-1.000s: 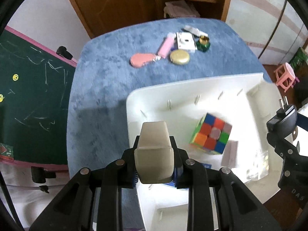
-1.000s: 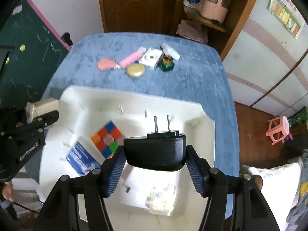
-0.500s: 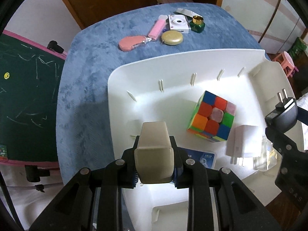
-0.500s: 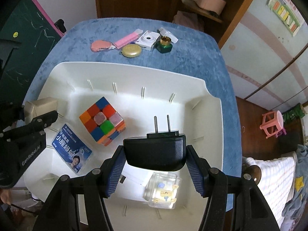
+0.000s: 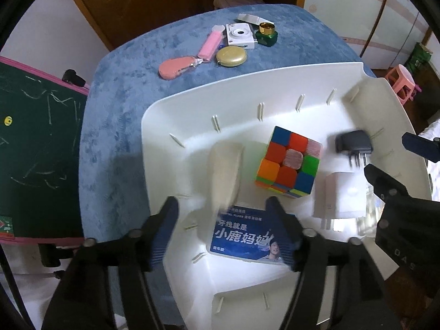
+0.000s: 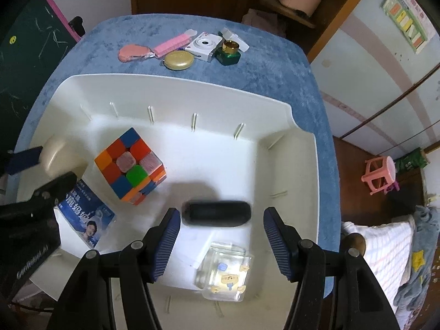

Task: Organize rigid objects
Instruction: 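Release the beige block with the left tool while the right tool releases the charger in the tray, then withdraw both open tools from the tray toward the remaining items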

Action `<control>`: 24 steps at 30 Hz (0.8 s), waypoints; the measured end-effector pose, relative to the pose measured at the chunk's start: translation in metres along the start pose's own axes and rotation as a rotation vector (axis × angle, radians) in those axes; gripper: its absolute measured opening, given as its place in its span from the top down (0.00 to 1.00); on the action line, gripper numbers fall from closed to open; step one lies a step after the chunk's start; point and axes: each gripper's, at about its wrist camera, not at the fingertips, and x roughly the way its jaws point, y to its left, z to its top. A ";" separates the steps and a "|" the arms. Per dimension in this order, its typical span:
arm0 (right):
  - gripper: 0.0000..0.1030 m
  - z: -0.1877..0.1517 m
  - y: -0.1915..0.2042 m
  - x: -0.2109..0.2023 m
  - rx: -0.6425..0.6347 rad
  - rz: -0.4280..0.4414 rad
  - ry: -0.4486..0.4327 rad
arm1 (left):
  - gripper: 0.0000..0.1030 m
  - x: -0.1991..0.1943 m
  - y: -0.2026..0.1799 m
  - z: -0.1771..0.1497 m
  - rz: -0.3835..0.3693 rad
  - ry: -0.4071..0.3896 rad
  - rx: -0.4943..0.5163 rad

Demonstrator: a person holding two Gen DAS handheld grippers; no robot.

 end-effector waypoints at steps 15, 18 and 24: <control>0.38 0.004 -0.008 -0.013 0.029 0.014 -0.032 | 0.27 -0.006 0.010 0.003 0.033 0.010 -0.046; 0.38 0.005 -0.009 -0.015 0.035 0.022 -0.037 | 0.27 -0.011 0.011 0.003 0.069 -0.005 -0.040; 0.38 0.005 -0.013 -0.019 0.058 0.046 -0.046 | 0.27 -0.019 0.014 0.004 0.048 -0.016 -0.055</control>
